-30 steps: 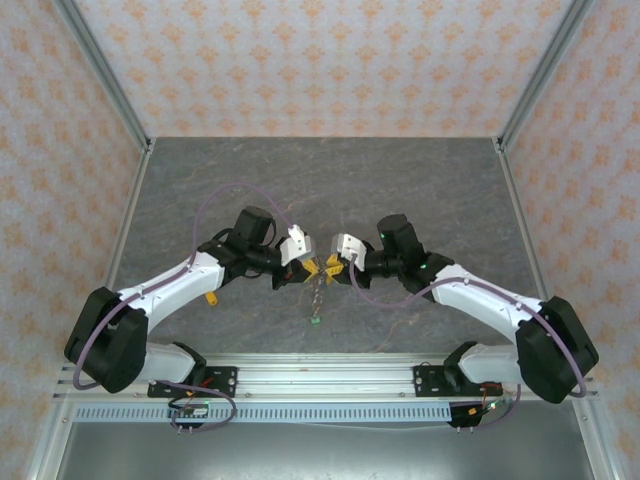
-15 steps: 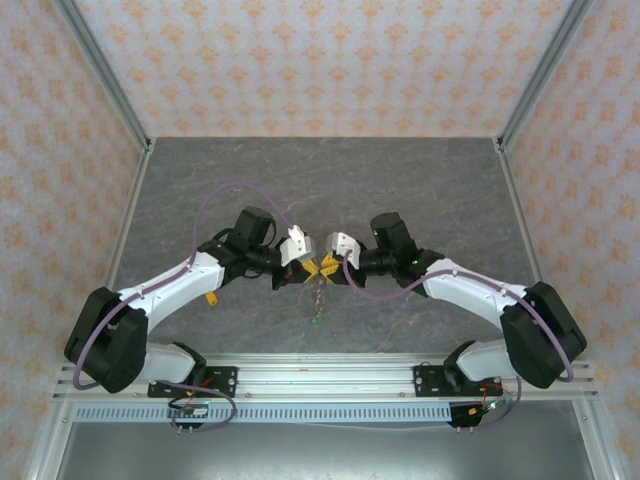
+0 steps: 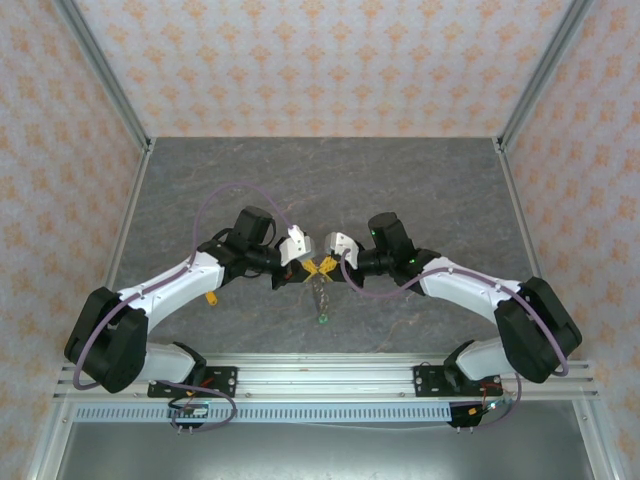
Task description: Put the keys on the keyring
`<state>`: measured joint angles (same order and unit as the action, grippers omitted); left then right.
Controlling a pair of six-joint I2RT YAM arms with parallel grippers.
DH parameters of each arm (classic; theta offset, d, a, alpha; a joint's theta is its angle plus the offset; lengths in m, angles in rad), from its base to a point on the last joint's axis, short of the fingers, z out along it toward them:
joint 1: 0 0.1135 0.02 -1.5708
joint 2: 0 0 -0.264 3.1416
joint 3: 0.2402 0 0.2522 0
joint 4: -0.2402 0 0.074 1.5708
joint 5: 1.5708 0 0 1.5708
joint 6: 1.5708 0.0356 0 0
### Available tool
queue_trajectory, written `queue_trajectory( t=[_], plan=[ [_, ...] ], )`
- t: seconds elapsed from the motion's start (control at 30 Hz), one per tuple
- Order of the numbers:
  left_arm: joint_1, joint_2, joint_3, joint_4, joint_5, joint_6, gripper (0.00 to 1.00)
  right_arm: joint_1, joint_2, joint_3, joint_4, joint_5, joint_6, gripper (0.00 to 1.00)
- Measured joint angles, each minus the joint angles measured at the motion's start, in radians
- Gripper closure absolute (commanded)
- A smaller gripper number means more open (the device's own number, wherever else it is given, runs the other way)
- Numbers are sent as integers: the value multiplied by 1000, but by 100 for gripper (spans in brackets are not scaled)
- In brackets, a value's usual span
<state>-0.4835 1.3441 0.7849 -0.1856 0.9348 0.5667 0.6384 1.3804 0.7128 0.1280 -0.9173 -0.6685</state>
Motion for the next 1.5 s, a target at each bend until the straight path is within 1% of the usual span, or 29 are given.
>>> queue_trajectory(
  t=[0.07, 0.2, 0.5, 0.6, 0.7, 0.77, 0.87, 1.0, 1.23, 1.5],
  plan=[
    [0, 0, 0, 1, -6, 0, 92, 0, 0, 1, -3, 1, 1, 100],
    [-10, -9, 0, 8, -42, -9, 88, 0, 0, 9, -18, 4, -2, 100],
    [-53, -33, -1, 18, -130, -14, 87, 13, -1, 52, -109, 35, -37, 100],
    [-58, -33, 1, 13, -141, -8, 91, 14, -1, 53, -113, 40, -36, 100],
    [-60, -33, 9, -1, -150, 9, 100, 16, -2, 53, -113, 47, -35, 100],
    [-60, -32, 13, -8, -151, 13, 100, 17, -5, 53, -112, 52, -31, 99],
    [-60, -32, 15, -5, -151, 14, 100, 18, -15, 43, -97, 64, -13, 95],
    [-60, -33, -1, 34, -143, -2, 100, 6, -22, 8, -40, 51, 34, 87],
    [-58, -33, -37, 120, -111, -65, 100, -24, -8, -17, 32, -16, 92, 86],
    [-50, -33, -65, 185, -97, -111, 100, -51, 10, -36, 92, -56, 118, 86]
  ],
)
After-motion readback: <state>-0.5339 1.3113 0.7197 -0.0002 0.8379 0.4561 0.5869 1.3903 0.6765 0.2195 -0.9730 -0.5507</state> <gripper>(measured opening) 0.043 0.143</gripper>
